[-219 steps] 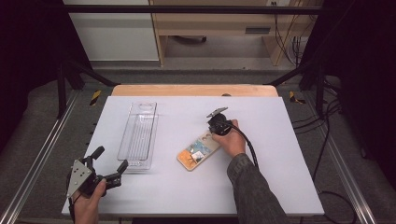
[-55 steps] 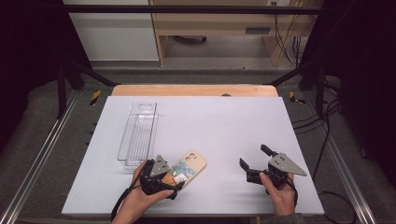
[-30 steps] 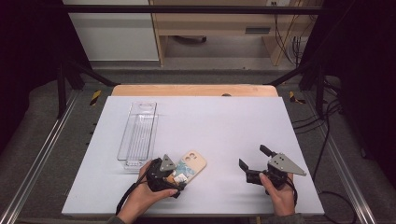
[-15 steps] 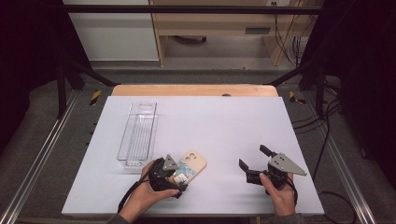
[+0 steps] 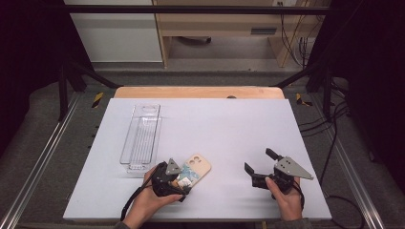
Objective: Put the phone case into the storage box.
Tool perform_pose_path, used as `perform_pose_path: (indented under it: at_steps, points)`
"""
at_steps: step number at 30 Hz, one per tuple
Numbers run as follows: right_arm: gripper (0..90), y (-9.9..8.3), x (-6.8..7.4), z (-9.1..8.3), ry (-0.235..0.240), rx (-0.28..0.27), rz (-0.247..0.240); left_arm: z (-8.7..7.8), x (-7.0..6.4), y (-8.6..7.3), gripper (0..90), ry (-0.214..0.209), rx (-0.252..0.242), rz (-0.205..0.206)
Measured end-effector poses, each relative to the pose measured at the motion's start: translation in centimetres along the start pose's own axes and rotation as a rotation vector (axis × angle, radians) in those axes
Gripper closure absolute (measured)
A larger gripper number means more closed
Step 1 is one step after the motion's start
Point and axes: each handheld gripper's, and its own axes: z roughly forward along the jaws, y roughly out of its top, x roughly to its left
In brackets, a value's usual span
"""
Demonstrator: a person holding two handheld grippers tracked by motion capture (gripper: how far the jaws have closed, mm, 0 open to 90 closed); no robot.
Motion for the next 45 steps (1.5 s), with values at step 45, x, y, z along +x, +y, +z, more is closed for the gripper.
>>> perform_pose_path:
  at_steps: [45]
  points:
    - [6.4,4.6,4.3,2.9,0.104,0.099,0.079,-3.8,0.0,1.3,11.3,0.121,-0.588,-0.012]
